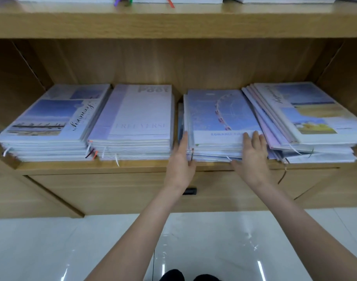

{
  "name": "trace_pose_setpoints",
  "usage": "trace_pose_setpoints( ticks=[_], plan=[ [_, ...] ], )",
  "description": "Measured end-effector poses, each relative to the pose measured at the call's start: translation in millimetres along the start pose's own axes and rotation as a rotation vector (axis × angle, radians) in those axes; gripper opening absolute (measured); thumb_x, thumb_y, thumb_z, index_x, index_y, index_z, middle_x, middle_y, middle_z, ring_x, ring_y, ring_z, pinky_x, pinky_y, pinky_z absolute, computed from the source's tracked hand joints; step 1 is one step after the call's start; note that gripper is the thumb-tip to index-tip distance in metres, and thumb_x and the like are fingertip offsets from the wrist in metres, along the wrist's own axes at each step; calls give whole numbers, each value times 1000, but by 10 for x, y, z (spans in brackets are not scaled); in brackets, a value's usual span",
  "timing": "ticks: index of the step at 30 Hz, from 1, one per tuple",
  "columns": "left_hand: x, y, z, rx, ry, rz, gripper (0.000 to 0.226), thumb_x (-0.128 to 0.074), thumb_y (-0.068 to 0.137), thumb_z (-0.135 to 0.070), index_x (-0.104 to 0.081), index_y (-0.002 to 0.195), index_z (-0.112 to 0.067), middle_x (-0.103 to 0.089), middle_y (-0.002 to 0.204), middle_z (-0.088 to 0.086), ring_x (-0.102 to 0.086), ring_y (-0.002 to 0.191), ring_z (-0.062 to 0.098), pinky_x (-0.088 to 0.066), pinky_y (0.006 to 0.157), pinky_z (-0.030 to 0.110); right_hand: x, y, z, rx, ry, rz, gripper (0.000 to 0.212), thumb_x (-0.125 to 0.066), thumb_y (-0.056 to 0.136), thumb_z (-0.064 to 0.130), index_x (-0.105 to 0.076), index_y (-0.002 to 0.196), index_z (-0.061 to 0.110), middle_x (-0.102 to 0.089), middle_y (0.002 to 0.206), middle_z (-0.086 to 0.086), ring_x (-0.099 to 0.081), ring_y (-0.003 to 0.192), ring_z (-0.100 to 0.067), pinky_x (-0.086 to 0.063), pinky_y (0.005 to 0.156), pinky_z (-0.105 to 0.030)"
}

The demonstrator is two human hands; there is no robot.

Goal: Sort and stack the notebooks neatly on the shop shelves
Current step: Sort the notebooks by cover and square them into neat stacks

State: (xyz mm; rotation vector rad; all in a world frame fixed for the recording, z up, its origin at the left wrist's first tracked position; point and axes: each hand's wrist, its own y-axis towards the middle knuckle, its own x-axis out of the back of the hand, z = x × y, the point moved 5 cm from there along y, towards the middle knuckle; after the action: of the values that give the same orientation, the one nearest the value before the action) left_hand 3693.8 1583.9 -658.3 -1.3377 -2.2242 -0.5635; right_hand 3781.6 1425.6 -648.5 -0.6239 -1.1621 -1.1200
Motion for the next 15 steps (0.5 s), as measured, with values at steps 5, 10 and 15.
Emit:
trace_pose_setpoints(
  ticks=[5,10,15],
  plan=[
    [-39,113,-117,14,88,49,53,-46,97,-16,-30,142,-38,-1,157,11,-60,103,28,-39,102,32,31,-186,91,105,116,-45,67,-63,85,6,-31,143,5,-20,153,-18,-14,143,-30,-12,116,-35],
    [38,36,-64,36,112,43,63,-48,95,-10,-23,143,-42,-2,157,10,-54,65,8,-39,82,14,147,-84,-82,-65,282,-9,81,-74,78,23,-28,144,11,-23,150,-15,-24,137,-30,-24,108,-34],
    [64,58,-36,50,31,35,70,-58,89,-6,-26,145,-35,-36,147,4,-60,82,12,-35,81,8,69,55,-87,-154,333,150,99,-79,72,13,-16,148,23,-36,135,-17,-41,121,-33,-36,97,-34]
  ],
)
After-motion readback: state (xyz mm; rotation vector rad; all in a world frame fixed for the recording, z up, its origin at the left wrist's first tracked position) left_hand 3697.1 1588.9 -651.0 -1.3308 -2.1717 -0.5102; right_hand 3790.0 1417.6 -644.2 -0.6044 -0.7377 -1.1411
